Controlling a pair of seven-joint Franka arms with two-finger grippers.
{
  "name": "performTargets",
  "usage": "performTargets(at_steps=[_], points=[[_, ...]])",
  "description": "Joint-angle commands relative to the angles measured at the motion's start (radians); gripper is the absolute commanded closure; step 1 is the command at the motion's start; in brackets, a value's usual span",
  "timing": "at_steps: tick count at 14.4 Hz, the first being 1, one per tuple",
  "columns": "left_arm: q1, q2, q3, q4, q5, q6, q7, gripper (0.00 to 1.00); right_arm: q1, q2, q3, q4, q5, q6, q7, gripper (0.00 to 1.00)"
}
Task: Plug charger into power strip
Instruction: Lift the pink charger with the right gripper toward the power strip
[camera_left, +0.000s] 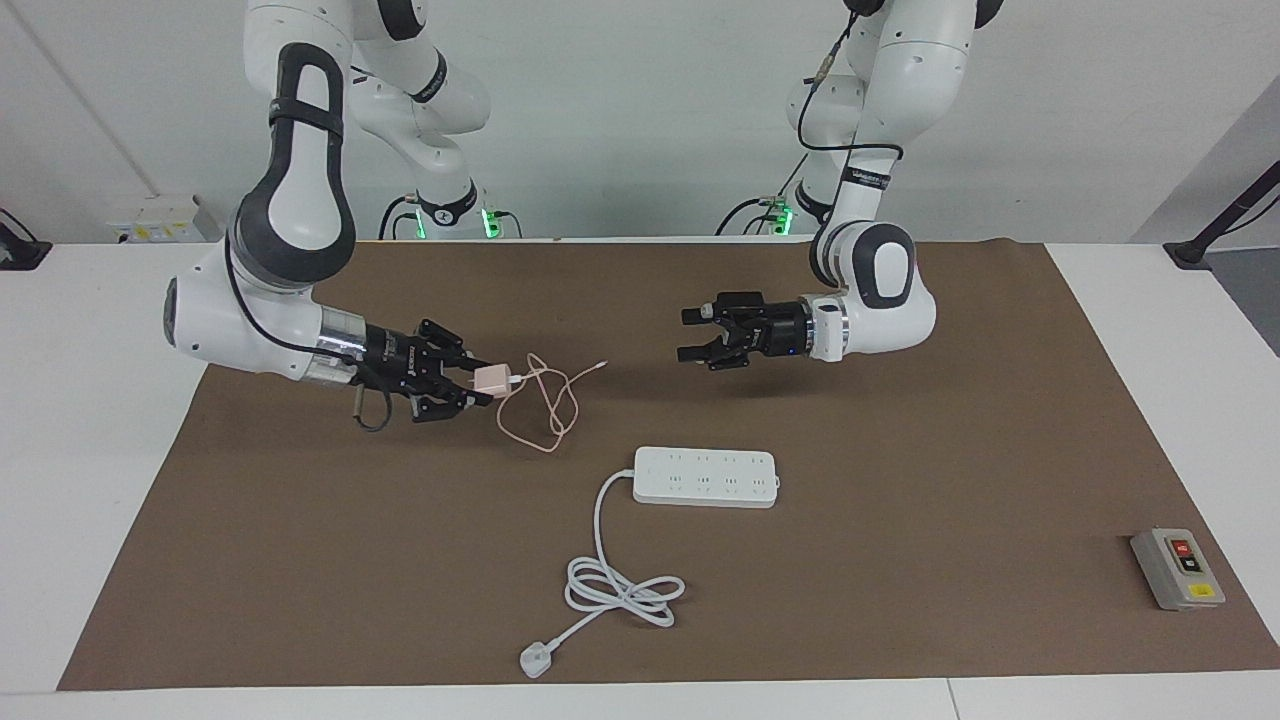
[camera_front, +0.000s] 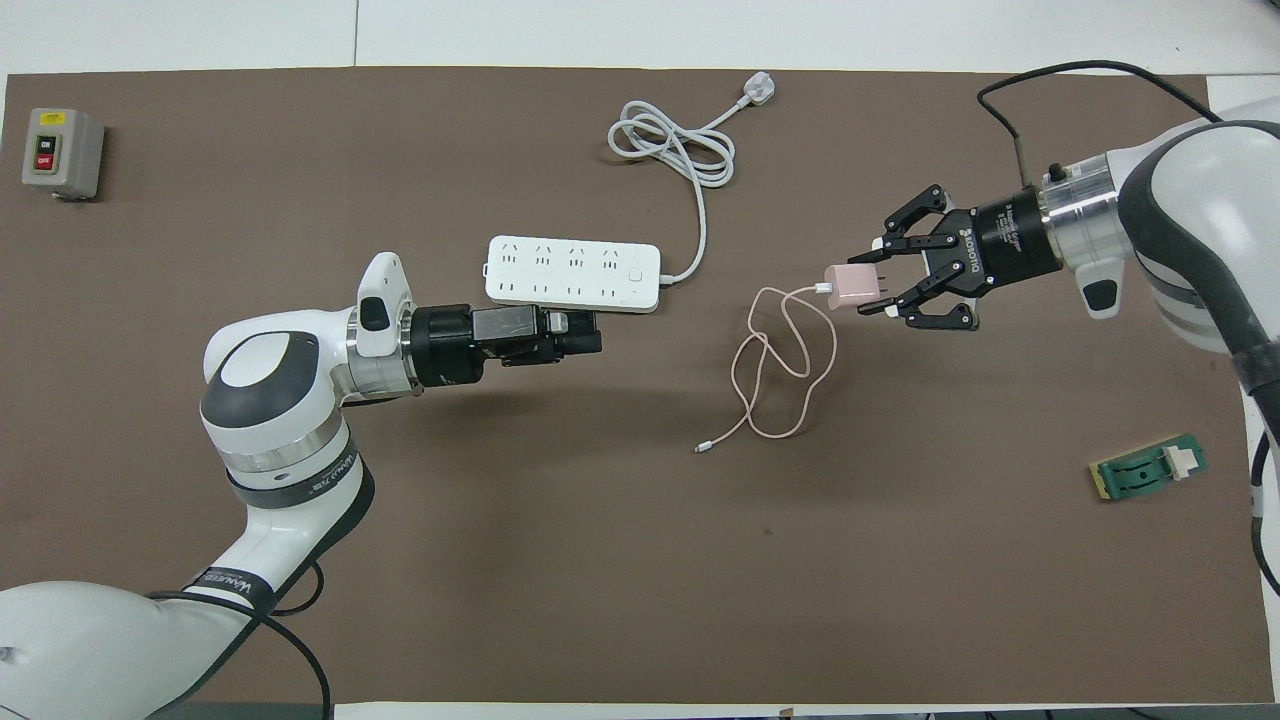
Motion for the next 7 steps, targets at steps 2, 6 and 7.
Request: performTargets(at_steps=[2,6,7], points=[[-0.040,-0.016,0.010,-0.022,-0.053,0.056,0.024,0.04,0.062,-0.027,-0.001,-0.029,0.049,0.080,0.067,1.00],[-0.055,-0.013,0.011,-0.020,-0.056,0.088,0.029,0.04,0.164,-0.030,-0.001,-0.029,0.089,0.165,0.151,1.00],[-0.055,-0.007,0.011,-0.020,-0.056,0.091,0.038,0.04,0.194,-0.033,-0.001,-0.030,0.090,0.201,0.177,1.00]])
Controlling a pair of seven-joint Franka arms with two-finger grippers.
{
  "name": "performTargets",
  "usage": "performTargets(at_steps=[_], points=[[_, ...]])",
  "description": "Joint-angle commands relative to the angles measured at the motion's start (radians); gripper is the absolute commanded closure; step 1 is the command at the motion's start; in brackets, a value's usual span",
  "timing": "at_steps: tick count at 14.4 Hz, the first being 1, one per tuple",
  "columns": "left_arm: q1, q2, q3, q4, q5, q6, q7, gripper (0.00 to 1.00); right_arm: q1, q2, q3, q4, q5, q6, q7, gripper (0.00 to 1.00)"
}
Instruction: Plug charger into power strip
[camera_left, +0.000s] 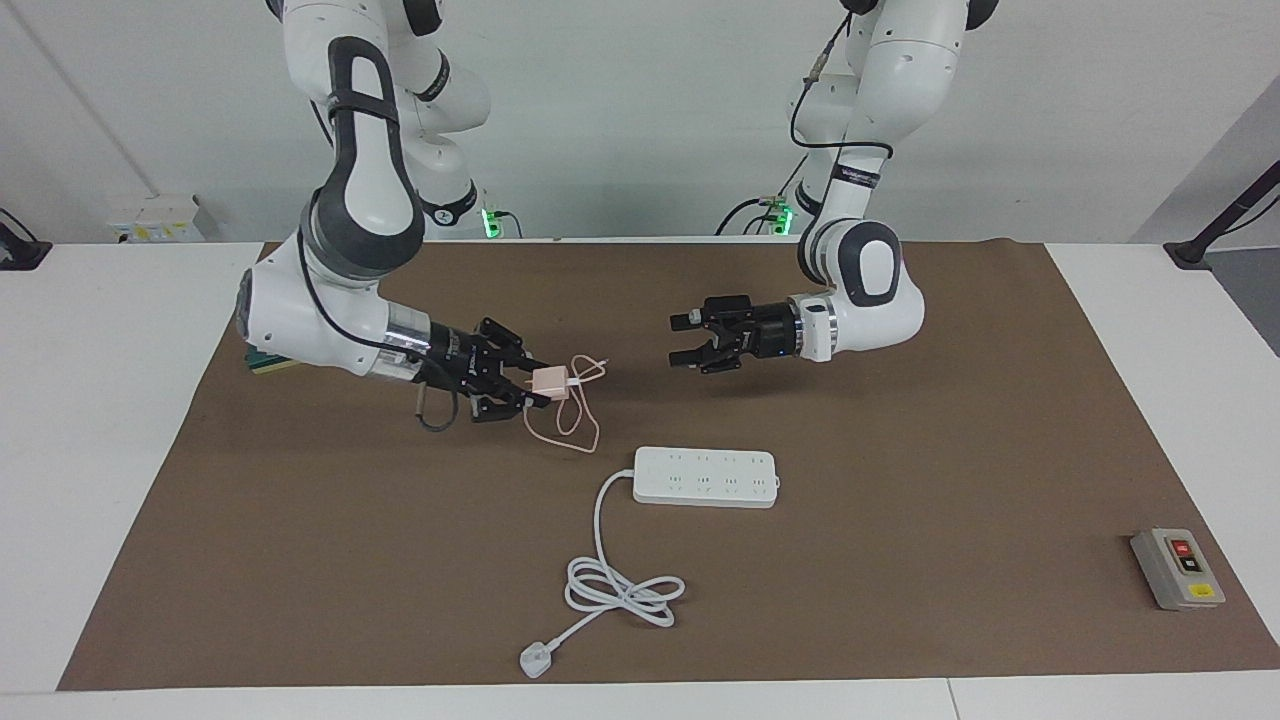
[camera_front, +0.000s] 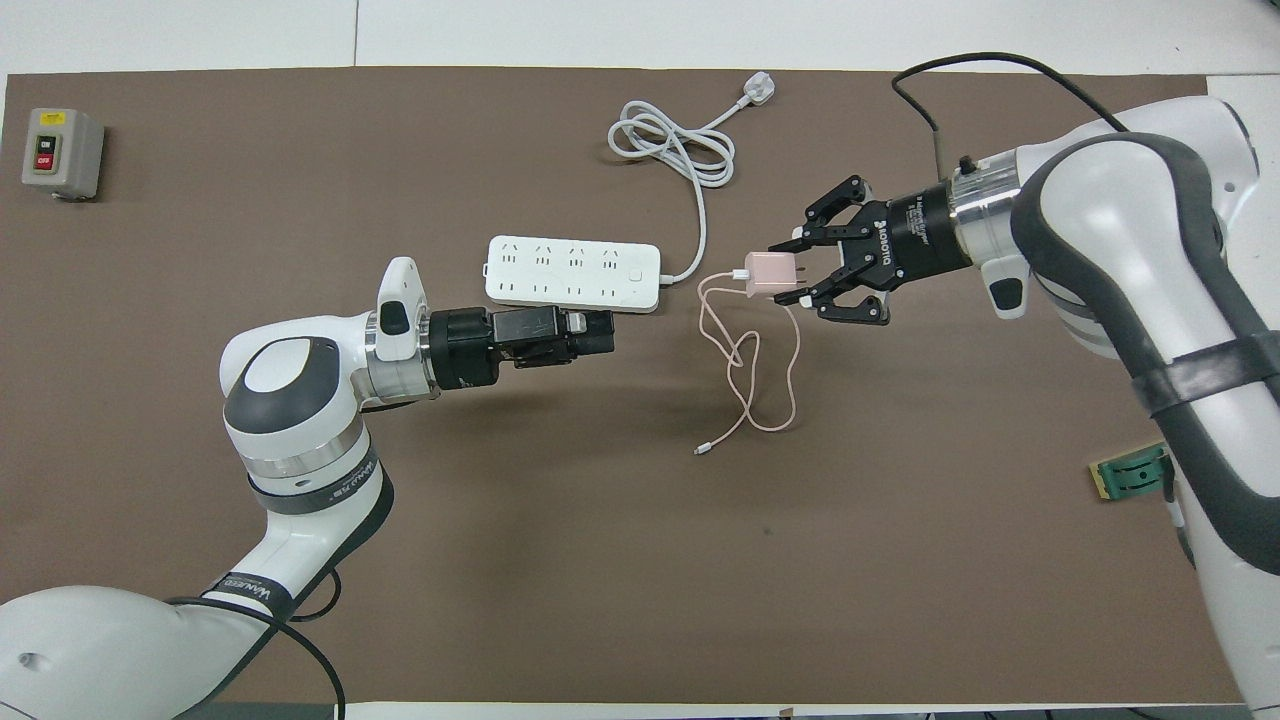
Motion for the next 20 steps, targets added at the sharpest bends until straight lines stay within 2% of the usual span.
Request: performTargets(at_steps=[1,8,12,20], points=[[-0.016,-0.006,0.013,-0.019,-0.028,0.027,0.042,0.04,0.070,-0.030,-0.002,-0.029,0.026,0.087,0.065,1.00],[-0.052,0.002,0.011,-0.003,-0.062,0.105,0.064,0.04,0.223,-0.042,-0.002,-0.066,0.066,0.234,0.099,1.00],[-0.052,0.018,0.013,0.014,-0.071,0.125,0.103,0.04,0.279,-0.043,-0.002,-0.089,0.069,0.305,0.093,1.00],[-0.046,0.026,0.016,0.013,-0.073,0.127,0.130,0.04,0.294,-0.043,-0.002,-0.095,0.070,0.339,0.091,1.00]])
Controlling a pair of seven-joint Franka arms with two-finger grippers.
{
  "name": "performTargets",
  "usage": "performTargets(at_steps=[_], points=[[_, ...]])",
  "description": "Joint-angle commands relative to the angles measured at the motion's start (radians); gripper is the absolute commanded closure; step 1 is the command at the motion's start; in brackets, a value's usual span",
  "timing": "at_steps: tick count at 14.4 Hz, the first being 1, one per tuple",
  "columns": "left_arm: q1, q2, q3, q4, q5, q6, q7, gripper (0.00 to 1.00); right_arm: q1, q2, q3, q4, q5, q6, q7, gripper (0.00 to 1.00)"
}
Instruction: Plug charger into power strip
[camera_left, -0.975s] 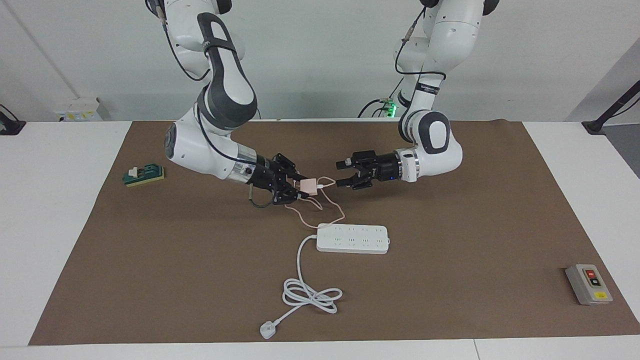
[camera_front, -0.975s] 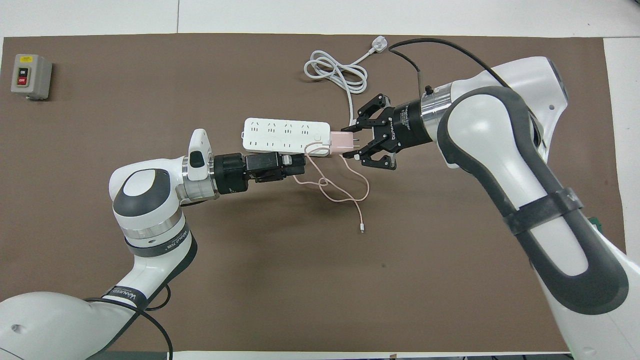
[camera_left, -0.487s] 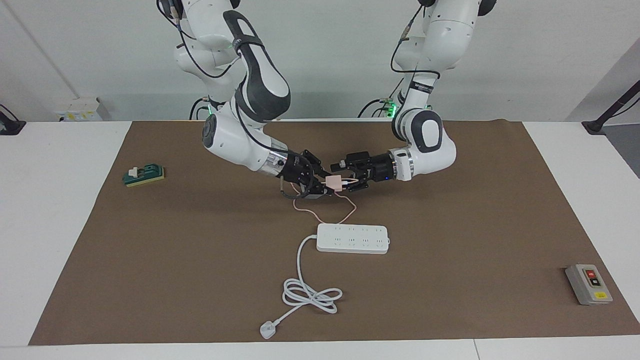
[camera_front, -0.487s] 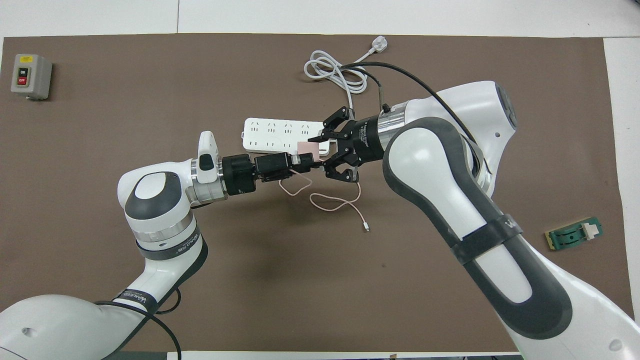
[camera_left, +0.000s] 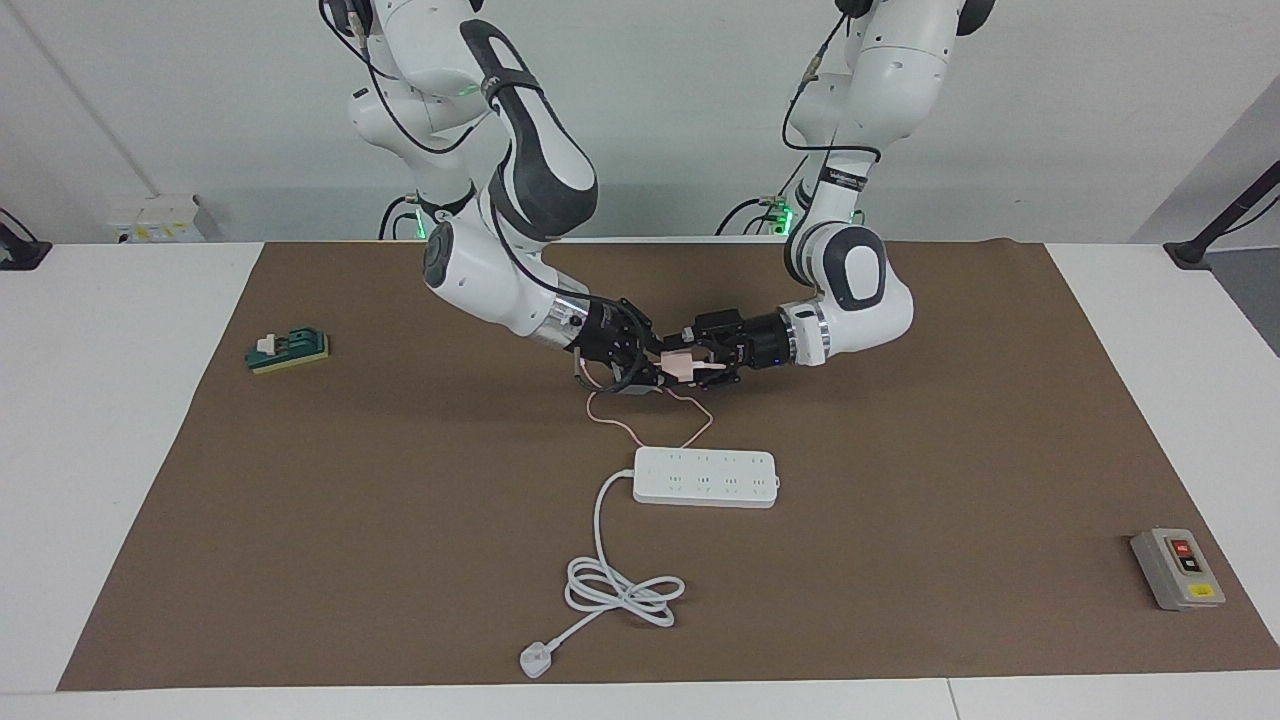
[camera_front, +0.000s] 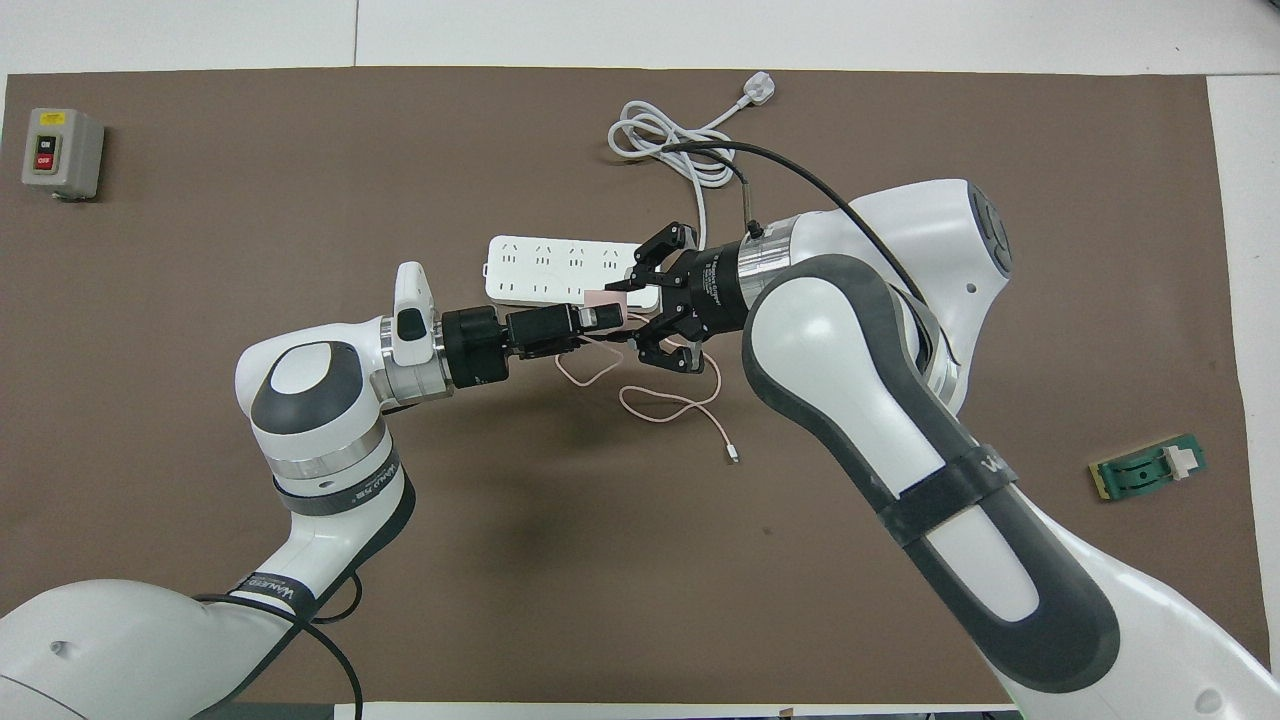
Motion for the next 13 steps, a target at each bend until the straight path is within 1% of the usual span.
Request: performTargets(at_steps=[1,5,13], points=[[-0.007,0.001,0.009,0.005,-0.023,0.014,0.028,0.04,0.003,-0.028,0.000,-0.032,0.024,0.019,0.001,1.00],[0.023,-0.007,0.011,-0.005,-0.019,0.007,0.039,0.04,0.005,-0.028,0.000,-0.033,0.024,0.032,-0.002,1.00],[0.012,-0.008,0.009,-0.005,-0.018,0.014,0.039,0.04,0.005,-0.028,0.000,-0.033,0.024,0.039,-0.002,1.00]])
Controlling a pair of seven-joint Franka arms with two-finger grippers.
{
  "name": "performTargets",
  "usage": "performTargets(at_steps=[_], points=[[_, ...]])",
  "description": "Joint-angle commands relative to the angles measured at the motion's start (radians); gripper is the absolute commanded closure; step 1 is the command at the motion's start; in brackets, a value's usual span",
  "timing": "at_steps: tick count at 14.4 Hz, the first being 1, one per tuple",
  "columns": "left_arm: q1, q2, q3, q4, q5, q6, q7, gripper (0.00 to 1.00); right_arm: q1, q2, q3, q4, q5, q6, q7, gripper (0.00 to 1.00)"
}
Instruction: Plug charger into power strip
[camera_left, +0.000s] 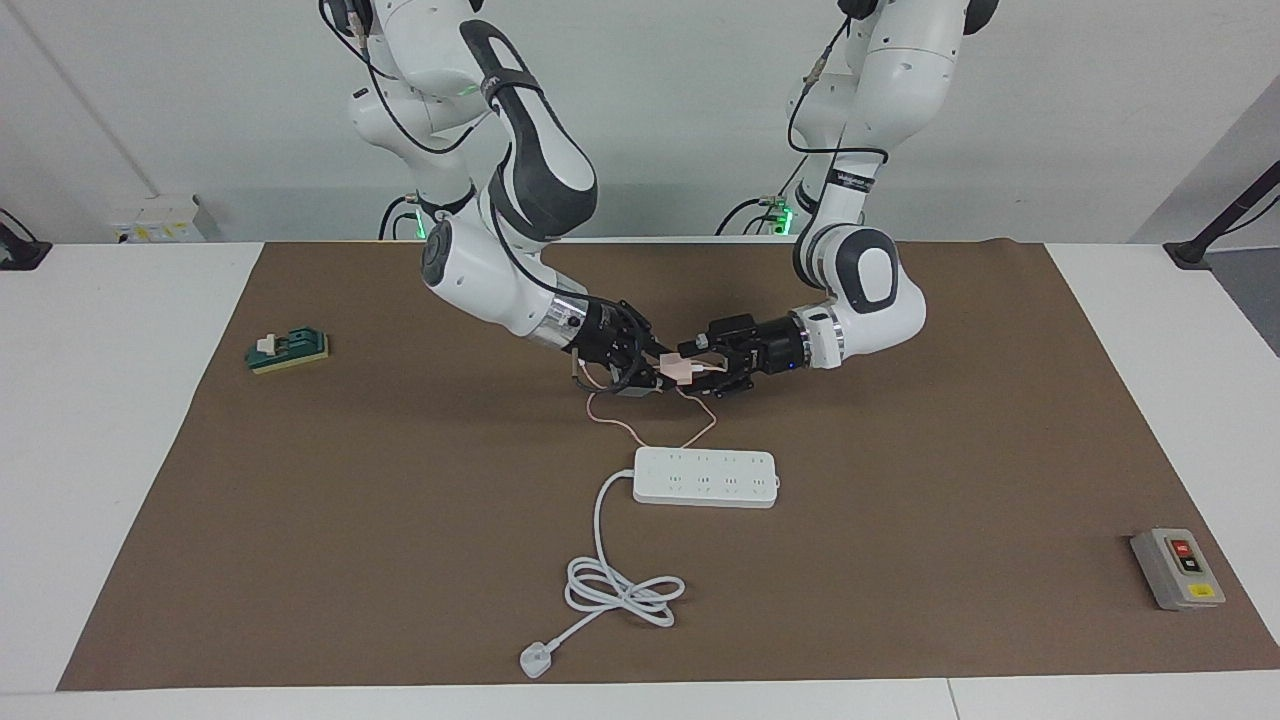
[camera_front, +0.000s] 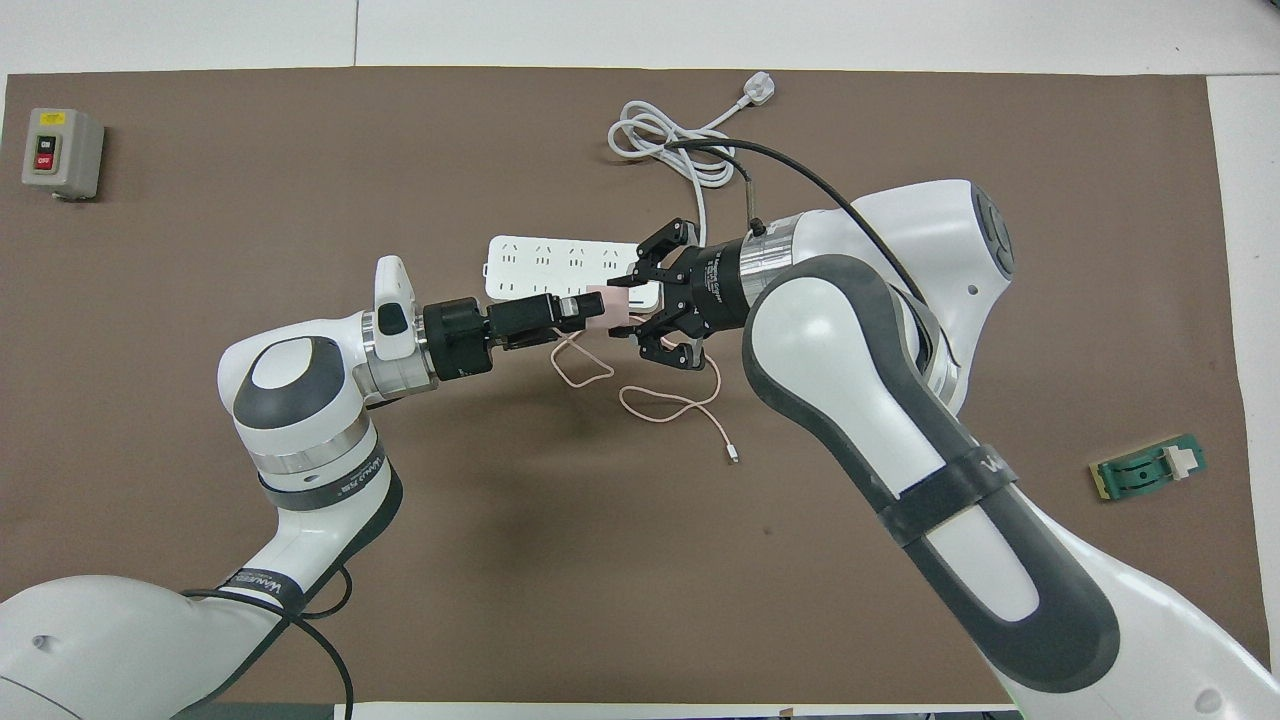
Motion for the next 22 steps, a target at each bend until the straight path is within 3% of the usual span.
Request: performTargets(at_steps=[1,6,10,18,22], points=[[-0.007,-0.011,-0.004,-0.005,-0.018,0.012,0.019,0.04,0.005,-0.027,0.000,-0.031,0.024,0.021,-0.002,1.00],[-0.015,-0.010,-0.004,-0.003,-0.018,0.025,0.019,0.06,0.005,-0.026,0.000,-0.032,0.024,0.029,-0.002,1.00],[-0.016,-0.010,-0.004,-0.002,-0.018,0.028,0.020,0.19,0.005,-0.026,0.000,-0.032,0.024,0.031,-0.002,1.00],[-0.018,-0.010,-0.004,-0.003,-0.016,0.030,0.034,0.32,0.015,-0.026,0.000,-0.041,0.024,0.040,-0.002,1.00],[-0.030,-0.007,-0.004,-0.003,-0.013,0.033,0.037,0.54,0.015,-0.026,0.000,-0.044,0.024,0.050,-0.002,1.00]])
